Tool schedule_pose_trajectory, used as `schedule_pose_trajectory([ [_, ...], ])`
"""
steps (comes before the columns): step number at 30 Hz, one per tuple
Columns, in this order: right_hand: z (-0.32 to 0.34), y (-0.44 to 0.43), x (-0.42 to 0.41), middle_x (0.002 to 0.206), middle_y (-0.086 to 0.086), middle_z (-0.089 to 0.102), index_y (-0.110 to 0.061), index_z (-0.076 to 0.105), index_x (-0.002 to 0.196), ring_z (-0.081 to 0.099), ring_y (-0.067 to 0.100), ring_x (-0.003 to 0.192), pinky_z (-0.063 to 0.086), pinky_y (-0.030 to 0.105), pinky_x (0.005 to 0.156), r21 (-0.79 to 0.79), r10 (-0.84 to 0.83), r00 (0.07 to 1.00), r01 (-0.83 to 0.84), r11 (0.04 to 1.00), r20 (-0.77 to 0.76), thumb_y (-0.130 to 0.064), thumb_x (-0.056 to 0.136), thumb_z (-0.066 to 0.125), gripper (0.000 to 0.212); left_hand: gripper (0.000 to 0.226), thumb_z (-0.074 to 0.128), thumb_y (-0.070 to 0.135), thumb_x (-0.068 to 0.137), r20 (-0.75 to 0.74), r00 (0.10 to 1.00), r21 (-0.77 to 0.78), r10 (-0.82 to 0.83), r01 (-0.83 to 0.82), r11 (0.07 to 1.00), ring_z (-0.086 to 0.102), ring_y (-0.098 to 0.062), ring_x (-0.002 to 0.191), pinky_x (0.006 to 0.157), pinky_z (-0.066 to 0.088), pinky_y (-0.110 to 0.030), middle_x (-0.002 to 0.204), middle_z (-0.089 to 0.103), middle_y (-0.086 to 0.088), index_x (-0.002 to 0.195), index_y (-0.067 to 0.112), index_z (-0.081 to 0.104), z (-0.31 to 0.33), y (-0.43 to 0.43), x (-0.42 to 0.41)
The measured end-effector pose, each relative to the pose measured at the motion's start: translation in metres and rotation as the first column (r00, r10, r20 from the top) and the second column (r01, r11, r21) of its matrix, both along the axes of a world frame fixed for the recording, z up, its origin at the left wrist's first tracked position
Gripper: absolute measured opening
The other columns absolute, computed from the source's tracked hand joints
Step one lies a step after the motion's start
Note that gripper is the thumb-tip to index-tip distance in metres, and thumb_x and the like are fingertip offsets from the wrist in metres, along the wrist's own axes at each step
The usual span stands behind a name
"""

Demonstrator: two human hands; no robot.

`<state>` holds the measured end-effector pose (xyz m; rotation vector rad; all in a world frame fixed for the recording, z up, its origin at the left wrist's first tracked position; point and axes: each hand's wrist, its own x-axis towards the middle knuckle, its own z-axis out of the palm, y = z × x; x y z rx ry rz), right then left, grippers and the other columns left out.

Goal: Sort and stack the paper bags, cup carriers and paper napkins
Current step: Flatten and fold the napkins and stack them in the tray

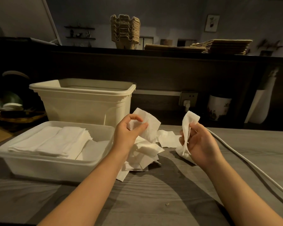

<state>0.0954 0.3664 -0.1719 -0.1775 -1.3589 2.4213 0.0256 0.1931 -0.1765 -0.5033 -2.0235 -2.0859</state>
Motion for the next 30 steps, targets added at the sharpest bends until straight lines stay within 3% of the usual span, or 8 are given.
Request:
schedule_pose_trajectory([
  [4,-0.001,-0.001,0.002,0.067,0.001,0.057,-0.011,0.058,0.091,0.052,0.013,0.064,0.043,0.029,0.065,-0.003,0.033,0.999,-0.032,0.999,0.023,-0.018,0.094,0.044,0.016,0.02,0.068,0.017,0.084,-0.062,0.998,-0.091,-0.027,0.022,0.996,0.051,0.001,0.094,0.079,0.042,-0.017,0.098,0.059,0.019,0.083,0.036,0.061,-0.001,0.0,0.0],
  [7,-0.005,-0.002,0.0,0.068,-0.001,0.056,-0.013,0.057,0.08,0.053,0.015,0.066,0.045,0.029,0.062,0.27,0.067,0.997,-0.054,0.961,-0.041,-0.02,0.086,0.049,0.012,0.019,0.064,0.016,0.087,-0.172,0.985,-0.191,-0.031,-0.002,0.982,0.051,0.01,0.093,0.076,0.037,-0.001,0.105,0.057,0.013,0.089,0.035,0.061,-0.002,0.001,0.0],
  [9,-0.008,-0.005,0.0,0.078,-0.01,0.061,-0.02,0.059,0.079,0.058,0.009,0.077,0.05,0.024,0.065,0.613,0.053,0.984,0.062,0.788,-0.167,-0.023,0.075,0.05,0.01,0.02,0.065,0.013,0.086,-0.267,0.963,-0.266,-0.033,-0.041,0.963,0.048,0.016,0.091,0.074,0.036,0.004,0.104,0.05,0.015,0.096,0.03,0.062,-0.003,0.002,0.001],
  [11,-0.012,-0.013,0.001,0.098,-0.02,0.06,-0.035,0.059,0.076,0.056,0.001,0.094,0.049,0.02,0.075,0.824,0.134,0.962,0.127,0.552,-0.238,-0.032,0.071,0.049,0.011,0.026,0.067,0.012,0.084,-0.375,0.926,-0.349,-0.04,-0.101,0.932,0.044,0.018,0.09,0.074,0.037,0.004,0.105,0.043,0.016,0.106,0.025,0.062,-0.004,0.003,0.003],
  [15,-0.016,-0.023,0.001,0.113,-0.024,0.057,-0.044,0.057,0.073,0.045,-0.001,0.114,0.037,0.02,0.092,0.917,0.208,0.95,0.144,0.372,-0.234,-0.037,0.07,0.042,0.017,0.038,0.07,0.01,0.081,-0.448,0.889,-0.414,-0.088,-0.119,0.903,0.042,0.012,0.095,0.073,0.035,0.007,0.111,0.038,0.015,0.117,0.02,0.06,-0.006,0.005,0.005],
  [21,-0.017,-0.019,-0.003,0.101,-0.036,0.053,-0.049,0.049,0.072,0.042,-0.009,0.104,0.037,0.016,0.081,0.951,0.085,0.957,0.263,0.162,-0.278,-0.037,0.071,0.037,0.017,0.046,0.069,0.017,0.083,-0.391,0.899,-0.48,-0.199,-0.014,0.877,0.04,-0.009,0.117,0.089,0.044,-0.013,0.123,0.039,0.008,0.125,0.026,0.052,-0.009,0.007,0.003],
  [26,-0.016,-0.016,-0.002,0.091,-0.015,0.057,-0.045,0.049,0.077,0.051,0.001,0.093,0.048,0.029,0.081,0.944,0.047,0.964,0.244,0.224,-0.26,-0.036,0.072,0.038,0.015,0.044,0.065,0.011,0.085,-0.377,0.909,-0.368,-0.177,0.028,0.929,0.045,-0.001,0.103,0.08,0.045,-0.005,0.109,0.038,0.025,0.105,0.046,0.047,-0.008,0.004,0.003],
  [30,-0.015,-0.017,0.0,0.088,-0.013,0.06,-0.044,0.054,0.072,0.055,0.005,0.09,0.051,0.034,0.081,0.933,0.074,0.972,0.191,0.307,-0.223,-0.036,0.071,0.04,0.016,0.04,0.059,0.006,0.089,-0.287,0.938,-0.223,-0.193,0.13,0.966,0.057,-0.01,0.097,0.078,0.049,-0.01,0.115,0.051,0.01,0.097,0.046,0.056,-0.005,0.003,0.004],
])
